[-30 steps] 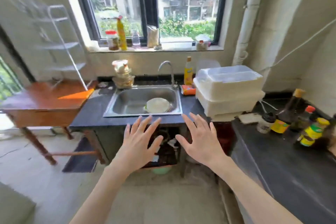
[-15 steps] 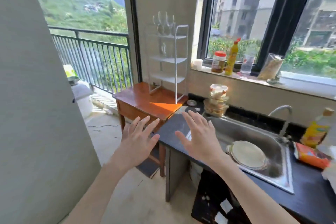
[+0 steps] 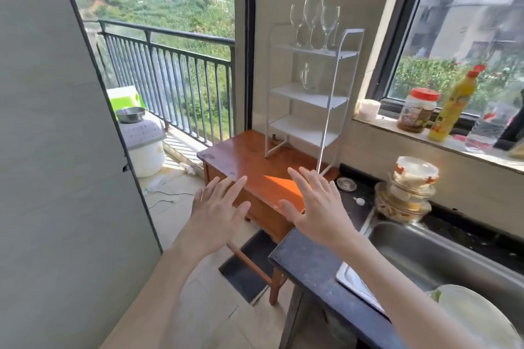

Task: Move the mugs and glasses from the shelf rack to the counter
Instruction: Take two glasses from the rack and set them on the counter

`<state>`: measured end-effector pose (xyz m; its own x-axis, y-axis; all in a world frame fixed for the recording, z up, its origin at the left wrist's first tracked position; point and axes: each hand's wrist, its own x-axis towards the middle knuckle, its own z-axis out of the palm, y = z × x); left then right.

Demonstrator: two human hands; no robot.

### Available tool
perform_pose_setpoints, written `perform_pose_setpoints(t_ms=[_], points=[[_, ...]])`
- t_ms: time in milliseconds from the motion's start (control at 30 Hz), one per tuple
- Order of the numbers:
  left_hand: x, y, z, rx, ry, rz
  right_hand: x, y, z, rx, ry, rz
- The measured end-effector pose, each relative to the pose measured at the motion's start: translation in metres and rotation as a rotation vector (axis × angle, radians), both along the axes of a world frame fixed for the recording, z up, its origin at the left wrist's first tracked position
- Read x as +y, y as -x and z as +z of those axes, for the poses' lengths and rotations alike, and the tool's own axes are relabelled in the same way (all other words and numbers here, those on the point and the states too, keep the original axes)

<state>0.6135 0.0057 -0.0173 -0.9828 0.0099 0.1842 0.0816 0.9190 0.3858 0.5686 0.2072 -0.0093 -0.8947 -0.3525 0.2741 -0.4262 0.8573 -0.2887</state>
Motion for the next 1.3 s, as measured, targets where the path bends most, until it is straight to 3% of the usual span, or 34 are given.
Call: perform_pose_setpoints(t_ms=[300, 533, 767, 1033, 1133, 1300], points=[[-0.084, 0.193, 0.004, 0.110, -0.007, -0.177, -0.059, 0.155, 0.022, 0.061, 0.037, -0.168], [-0.087, 0.308, 0.012, 0.065, -0.067, -0.310, -0.071, 0.253, 0.045, 0.049, 0.089, -0.263], [-0.086, 0.422, 0.021, 0.150, -0.147, -0.422, -0.068, 0.360, 0.047, 0.008, 0.177, -0.302], [-0.052, 0.535, 0.100, 0.293, -0.440, -0.526, -0.053, 0.487, 0.058, -0.100, 0.358, -0.419], [-0.040, 0.565, 0.132, 0.353, -0.631, -0.532, -0.048, 0.517, 0.058, -0.124, 0.456, -0.494], [-0.001, 0.602, 0.175, 0.274, -0.829, -0.618, -0.050, 0.546, 0.056, -0.156, 0.614, -0.524]])
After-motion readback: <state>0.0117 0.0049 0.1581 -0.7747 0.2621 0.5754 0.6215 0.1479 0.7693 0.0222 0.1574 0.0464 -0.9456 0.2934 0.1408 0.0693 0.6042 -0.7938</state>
